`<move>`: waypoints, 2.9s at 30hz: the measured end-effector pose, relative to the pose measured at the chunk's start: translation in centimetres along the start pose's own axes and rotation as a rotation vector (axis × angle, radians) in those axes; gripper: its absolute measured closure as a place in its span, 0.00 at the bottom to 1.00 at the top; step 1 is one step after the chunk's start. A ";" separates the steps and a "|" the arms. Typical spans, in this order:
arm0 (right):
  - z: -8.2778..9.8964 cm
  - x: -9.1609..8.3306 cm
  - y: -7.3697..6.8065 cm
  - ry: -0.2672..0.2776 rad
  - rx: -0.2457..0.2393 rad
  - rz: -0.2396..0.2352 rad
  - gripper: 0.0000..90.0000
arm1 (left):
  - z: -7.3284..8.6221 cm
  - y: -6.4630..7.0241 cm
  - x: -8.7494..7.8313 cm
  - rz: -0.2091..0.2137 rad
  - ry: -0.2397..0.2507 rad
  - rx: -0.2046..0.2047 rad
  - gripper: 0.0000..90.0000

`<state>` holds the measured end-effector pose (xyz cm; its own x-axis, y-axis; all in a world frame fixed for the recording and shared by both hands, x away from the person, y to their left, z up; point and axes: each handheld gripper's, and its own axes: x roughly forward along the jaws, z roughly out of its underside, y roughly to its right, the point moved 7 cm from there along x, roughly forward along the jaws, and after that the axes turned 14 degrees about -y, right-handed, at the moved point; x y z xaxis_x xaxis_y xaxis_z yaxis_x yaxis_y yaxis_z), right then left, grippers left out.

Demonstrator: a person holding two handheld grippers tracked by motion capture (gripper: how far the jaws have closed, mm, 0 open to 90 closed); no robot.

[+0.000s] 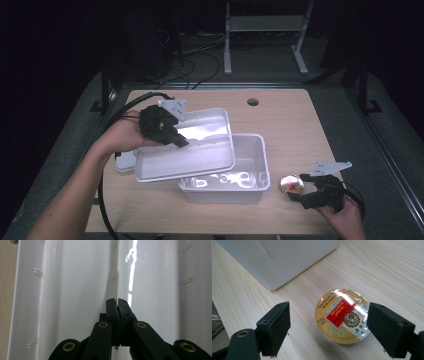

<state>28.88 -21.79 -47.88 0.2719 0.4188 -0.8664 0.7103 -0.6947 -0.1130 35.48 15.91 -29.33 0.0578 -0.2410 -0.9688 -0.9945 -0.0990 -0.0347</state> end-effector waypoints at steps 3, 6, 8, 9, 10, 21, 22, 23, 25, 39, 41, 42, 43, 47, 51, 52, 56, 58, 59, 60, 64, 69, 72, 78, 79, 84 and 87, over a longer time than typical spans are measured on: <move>0.1 -0.1 0.1 0.003 0.006 0.004 0.21 | 1.6 0.0 -0.5 -0.006 0.012 -0.031 0.99; 0.1 -0.2 0.0 0.004 0.006 0.006 0.21 | 3.1 -0.1 -0.6 -0.016 0.001 -0.051 0.99; 0.1 -0.2 0.1 0.004 0.006 0.007 0.21 | 4.2 0.0 -0.7 -0.013 0.003 -0.064 0.99; 0.1 -0.1 0.1 0.004 0.008 0.009 0.21 | 5.3 0.1 -0.8 -0.018 -0.004 -0.079 0.99; 0.1 -0.1 0.1 0.002 0.008 0.010 0.21 | 5.3 0.1 -0.8 -0.018 -0.004 -0.079 0.99; 0.1 -0.1 0.2 -0.003 0.013 0.018 0.21 | 11.2 0.5 -0.6 -0.030 0.008 -0.170 0.99; 0.2 -0.1 0.2 -0.005 0.014 0.018 0.21 | 12.2 0.5 -0.4 -0.039 0.003 -0.173 0.99; 0.2 -0.1 0.2 -0.005 0.014 0.018 0.21 | 12.2 0.5 -0.4 -0.039 0.003 -0.173 0.99; 0.2 -0.2 0.2 -0.001 0.015 0.022 0.21 | 13.4 0.7 0.3 -0.031 0.008 -0.189 0.99; 0.1 -0.3 0.3 0.006 0.024 0.027 0.21 | 16.9 1.6 6.0 0.015 -0.037 -0.229 0.99; 0.1 -0.1 0.3 -0.002 0.019 0.027 0.21 | 17.3 1.8 7.2 0.017 -0.061 -0.226 0.99; 0.2 -0.1 0.2 -0.008 0.017 0.030 0.21 | 17.4 1.9 7.9 0.024 -0.073 -0.222 0.99; 0.2 -0.1 0.2 -0.008 0.017 0.030 0.21 | 17.5 2.0 8.3 0.030 -0.079 -0.224 0.99; 0.2 -0.2 0.2 -0.002 0.021 0.031 0.21 | 17.5 2.5 10.3 0.059 -0.100 -0.203 0.99; 0.1 0.0 0.2 -0.007 0.017 0.029 0.21 | 17.5 2.6 12.0 0.074 -0.128 -0.185 0.99; 0.1 0.0 0.1 -0.009 0.014 0.031 0.21 | 17.5 2.7 12.7 0.082 -0.136 -0.180 0.99; 0.1 -0.2 0.1 -0.004 0.014 0.032 0.21 | 17.4 2.9 13.5 0.092 -0.154 -0.168 0.99; 0.1 0.0 0.1 -0.007 0.016 0.023 0.20 | 17.4 2.9 13.9 0.098 -0.166 -0.165 0.99; 0.1 0.0 0.0 -0.010 0.012 0.022 0.20 | 17.3 2.9 14.1 0.102 -0.167 -0.168 0.99; 0.1 0.0 0.0 -0.010 0.012 0.022 0.20 | 17.3 2.8 14.3 0.099 -0.172 -0.160 0.99; 0.1 0.0 -0.1 -0.014 0.005 0.023 0.20 | 16.8 2.6 14.9 0.112 -0.180 -0.151 0.99; 0.1 0.1 -0.1 -0.017 0.008 0.019 0.20 | 16.7 2.1 15.4 0.116 -0.192 -0.140 0.99; 0.0 0.1 -0.2 -0.018 0.001 0.021 0.20 | 16.8 2.1 15.5 0.106 -0.195 -0.141 0.99; 0.0 0.4 -0.3 -0.040 -0.007 0.017 0.20 | 17.0 2.5 15.2 0.114 -0.157 -0.151 0.93; 0.0 0.4 -0.3 -0.040 -0.007 0.017 0.20 | 17.0 2.5 15.2 0.114 -0.157 -0.151 0.90; -0.2 0.4 -0.5 -0.047 -0.021 0.025 0.20 | 16.4 2.7 14.0 0.088 -0.103 -0.168 0.76; -0.4 0.5 -0.4 -0.070 -0.033 0.027 0.19 | 16.0 2.6 13.1 0.067 -0.050 -0.192 0.67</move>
<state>28.97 -21.04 -48.10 0.2461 0.3575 -0.9009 0.7243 -0.6855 -0.0741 32.28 27.99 -46.01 -0.0168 -0.2052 -0.9786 -0.9609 -0.2674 0.0725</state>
